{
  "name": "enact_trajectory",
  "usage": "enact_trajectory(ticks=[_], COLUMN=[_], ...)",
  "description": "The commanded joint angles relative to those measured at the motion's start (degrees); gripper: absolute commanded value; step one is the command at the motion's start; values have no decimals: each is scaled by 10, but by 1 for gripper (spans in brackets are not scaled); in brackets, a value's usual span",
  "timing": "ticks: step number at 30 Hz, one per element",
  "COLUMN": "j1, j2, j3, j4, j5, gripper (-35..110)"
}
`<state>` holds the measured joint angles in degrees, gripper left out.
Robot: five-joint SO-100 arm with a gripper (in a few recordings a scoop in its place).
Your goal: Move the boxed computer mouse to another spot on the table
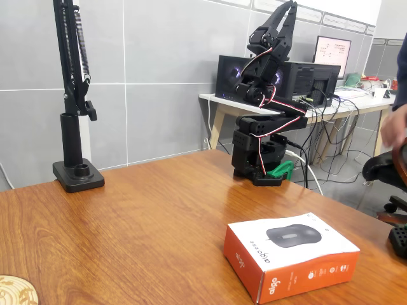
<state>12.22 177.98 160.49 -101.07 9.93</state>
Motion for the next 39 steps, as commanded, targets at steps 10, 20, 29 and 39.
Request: enact_trajectory(ticks=[10,20,29,39], j1=[-1,-1,-54,-631], j2=[1,1,1,-336], j3=[0,0,-100,-517], j4=[-2,-2,476,1076], j5=[3,3,23,308], gripper=[0,7,0,5])
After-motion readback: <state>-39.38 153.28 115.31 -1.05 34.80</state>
